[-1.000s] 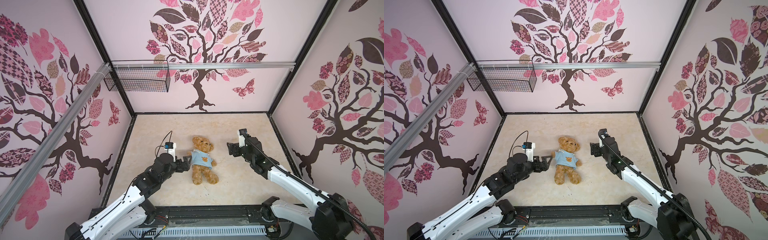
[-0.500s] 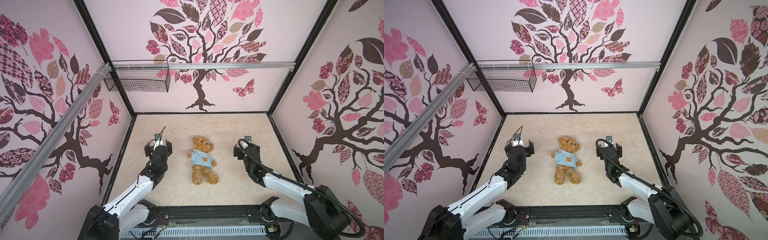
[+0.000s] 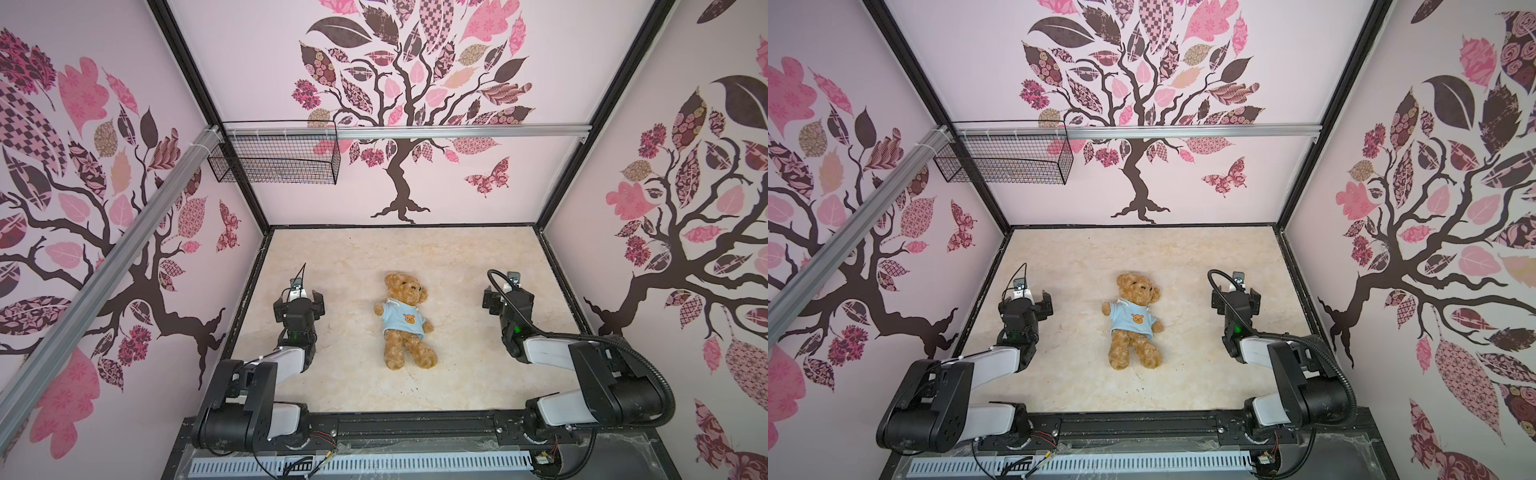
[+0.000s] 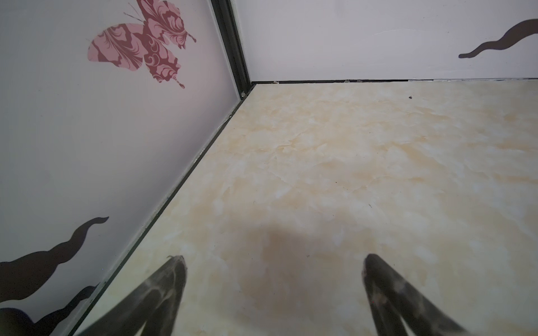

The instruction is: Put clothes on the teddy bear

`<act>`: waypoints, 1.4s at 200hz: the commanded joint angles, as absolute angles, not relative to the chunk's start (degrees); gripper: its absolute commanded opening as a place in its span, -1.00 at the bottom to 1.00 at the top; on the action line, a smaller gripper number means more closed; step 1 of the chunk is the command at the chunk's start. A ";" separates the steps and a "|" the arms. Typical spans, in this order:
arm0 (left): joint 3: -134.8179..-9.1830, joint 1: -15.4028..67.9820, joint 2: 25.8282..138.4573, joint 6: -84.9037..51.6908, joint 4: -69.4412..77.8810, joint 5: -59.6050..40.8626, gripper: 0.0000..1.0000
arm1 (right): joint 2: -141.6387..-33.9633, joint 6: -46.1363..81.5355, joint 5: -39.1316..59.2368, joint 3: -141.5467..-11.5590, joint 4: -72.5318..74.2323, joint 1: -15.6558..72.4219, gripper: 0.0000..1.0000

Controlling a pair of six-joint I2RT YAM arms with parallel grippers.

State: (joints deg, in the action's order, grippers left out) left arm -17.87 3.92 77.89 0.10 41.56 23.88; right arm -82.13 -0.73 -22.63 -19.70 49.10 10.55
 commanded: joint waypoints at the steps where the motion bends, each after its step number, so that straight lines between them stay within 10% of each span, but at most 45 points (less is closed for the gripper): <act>1: -17.50 2.81 82.98 -1.62 53.06 16.36 0.95 | -85.12 -1.99 -18.17 -18.91 58.67 9.65 0.99; 280: -20.82 1.84 89.21 -0.89 51.97 11.69 0.95 | -89.29 1.30 -9.63 -16.00 66.79 4.24 0.99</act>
State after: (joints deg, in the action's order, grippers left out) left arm -19.29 2.13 89.82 -0.47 51.70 12.32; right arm -89.01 1.10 -10.20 -15.46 64.97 4.32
